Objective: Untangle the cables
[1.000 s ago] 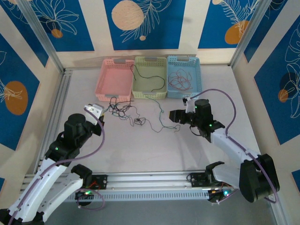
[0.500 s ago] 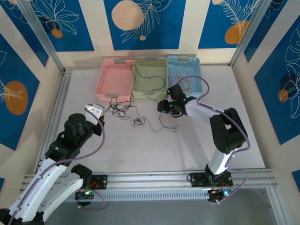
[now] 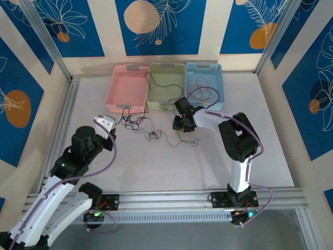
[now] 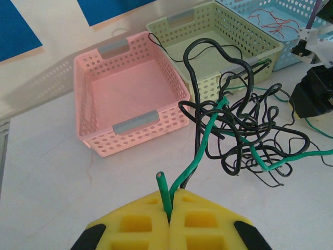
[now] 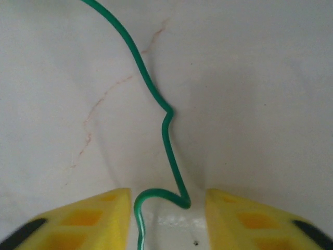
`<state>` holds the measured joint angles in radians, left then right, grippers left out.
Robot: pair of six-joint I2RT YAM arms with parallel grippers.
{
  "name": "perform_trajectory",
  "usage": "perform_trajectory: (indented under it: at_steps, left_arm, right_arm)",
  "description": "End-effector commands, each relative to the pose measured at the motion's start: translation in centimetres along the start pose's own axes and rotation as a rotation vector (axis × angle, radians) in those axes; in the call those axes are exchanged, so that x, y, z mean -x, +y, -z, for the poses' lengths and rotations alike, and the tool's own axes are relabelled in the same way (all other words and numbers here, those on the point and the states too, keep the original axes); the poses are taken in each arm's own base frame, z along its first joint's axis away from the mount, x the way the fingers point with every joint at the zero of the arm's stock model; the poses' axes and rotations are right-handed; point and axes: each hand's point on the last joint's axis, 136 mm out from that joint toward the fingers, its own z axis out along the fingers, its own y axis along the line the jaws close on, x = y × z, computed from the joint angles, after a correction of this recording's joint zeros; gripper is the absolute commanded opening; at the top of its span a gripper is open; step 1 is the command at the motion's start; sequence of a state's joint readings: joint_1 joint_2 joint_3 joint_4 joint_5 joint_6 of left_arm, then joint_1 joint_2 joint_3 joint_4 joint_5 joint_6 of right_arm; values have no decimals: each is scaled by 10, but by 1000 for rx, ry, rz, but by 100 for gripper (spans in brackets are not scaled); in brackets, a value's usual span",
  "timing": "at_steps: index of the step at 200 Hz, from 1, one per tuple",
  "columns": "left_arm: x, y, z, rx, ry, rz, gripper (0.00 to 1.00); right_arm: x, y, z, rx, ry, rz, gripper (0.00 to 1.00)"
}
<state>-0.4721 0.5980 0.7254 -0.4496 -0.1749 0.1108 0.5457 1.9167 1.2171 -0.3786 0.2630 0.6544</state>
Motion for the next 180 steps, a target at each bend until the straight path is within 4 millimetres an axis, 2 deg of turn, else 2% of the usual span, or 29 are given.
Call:
perform_trajectory:
  at_steps: [1,19,36,59,80,100,117,135,163,180]
  left_arm:
    - [14,4,4,12,-49,23,0]
    - [13,5,5,18,-50,22,0]
    - [12,10,5,43,-43,22,0]
    - [6,28,6,149,-6,17,0]
    - [4,40,10,221,5,14,0]
    - [3,41,10,228,4,13,0]
    - [3,38,9,206,5,12,0]
    - [4,31,6,166,0,14,0]
    - [3,26,3,138,4,14,0]
    - [3,26,3,139,5,13,0]
  right_arm:
    - [7,3,3,19,-42,-3,28]
    - [11,12,20,115,-132,20,9]
    - [11,22,54,231,-234,51,0]
    - [3,28,114,364,-384,128,0]
    - [-12,29,163,496,-523,238,0]
    - [-23,26,206,587,-668,326,0]
    - [-23,15,231,607,-787,333,0]
    - [-18,1,233,588,-825,292,0]
    - [-13,-10,202,546,-698,220,0]
    - [-14,-6,187,565,-649,200,0]
